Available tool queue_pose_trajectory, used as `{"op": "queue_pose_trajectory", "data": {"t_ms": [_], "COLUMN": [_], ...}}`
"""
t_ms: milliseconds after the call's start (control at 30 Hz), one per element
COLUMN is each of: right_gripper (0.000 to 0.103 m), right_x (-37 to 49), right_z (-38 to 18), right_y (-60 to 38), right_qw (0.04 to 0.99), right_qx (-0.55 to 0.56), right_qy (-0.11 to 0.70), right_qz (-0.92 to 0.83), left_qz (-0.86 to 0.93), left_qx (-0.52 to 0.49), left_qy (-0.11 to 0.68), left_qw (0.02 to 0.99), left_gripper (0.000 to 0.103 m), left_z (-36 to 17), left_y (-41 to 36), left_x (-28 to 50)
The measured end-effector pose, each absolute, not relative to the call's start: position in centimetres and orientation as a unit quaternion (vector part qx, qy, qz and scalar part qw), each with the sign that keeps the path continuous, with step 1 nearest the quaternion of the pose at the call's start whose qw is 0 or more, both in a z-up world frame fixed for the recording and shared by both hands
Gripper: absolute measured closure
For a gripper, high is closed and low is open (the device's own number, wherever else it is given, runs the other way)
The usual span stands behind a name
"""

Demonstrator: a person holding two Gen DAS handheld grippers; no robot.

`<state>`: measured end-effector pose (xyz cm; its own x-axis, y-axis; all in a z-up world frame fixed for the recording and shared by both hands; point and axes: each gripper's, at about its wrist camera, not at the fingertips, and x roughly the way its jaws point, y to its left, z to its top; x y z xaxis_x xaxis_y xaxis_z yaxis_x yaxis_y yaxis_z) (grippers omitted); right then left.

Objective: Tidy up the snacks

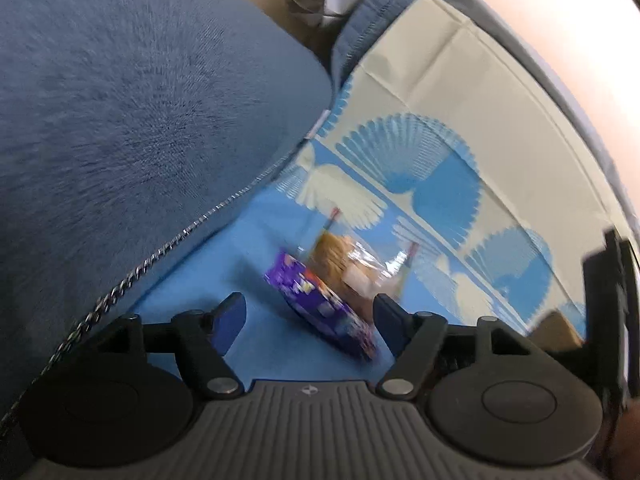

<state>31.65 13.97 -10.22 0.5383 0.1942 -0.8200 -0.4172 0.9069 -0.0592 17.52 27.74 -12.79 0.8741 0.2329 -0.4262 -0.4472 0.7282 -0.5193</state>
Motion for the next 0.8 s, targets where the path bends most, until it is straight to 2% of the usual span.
{"op": "queue_pose_trajectory", "data": {"t_ms": [133,200,233,267,300,367,567,800], "right_gripper": [0.029,0.043,0.053,0.055,0.057,0.060,0.064,0.064], "right_x": [32.4,32.3,32.2,32.0,31.6,31.0,28.6,21.1], "right_z": [-10.9,-10.8,-10.7,-10.6,-10.4,-10.1,-7.3,-2.4], "right_y": [13.9,13.7,13.8,14.0,14.0,13.6,12.2,10.3], "right_qw": [0.865,0.864,0.863,0.864,0.865,0.862,0.871,0.879], "right_qx": [-0.112,-0.097,-0.095,-0.103,-0.110,-0.103,-0.085,-0.074], "right_qy": [0.454,0.453,0.450,0.446,0.443,0.445,0.429,0.395], "right_qz": [0.179,0.198,0.208,0.209,0.210,0.219,0.222,0.256], "left_qz": [0.190,0.186,0.184,0.175,0.167,0.159,0.128,0.091], "left_qx": [-0.315,-0.310,-0.309,-0.314,-0.314,-0.302,-0.267,-0.243], "left_qy": [0.154,0.160,0.165,0.167,0.170,0.163,0.161,0.189], "left_qw": [0.917,0.919,0.918,0.918,0.919,0.926,0.942,0.947], "left_gripper": [0.029,0.032,0.039,0.066,0.073,0.080,0.087,0.088], "left_z": [-13.0,-13.2,-13.4,-13.5,-13.5,-13.1,-11.5,-7.6], "left_y": [28.1,28.1,28.1,28.2,28.3,28.2,27.0,25.5], "left_x": [18.8,19.5,19.8,19.9,19.8,19.4,17.3,12.2]}}
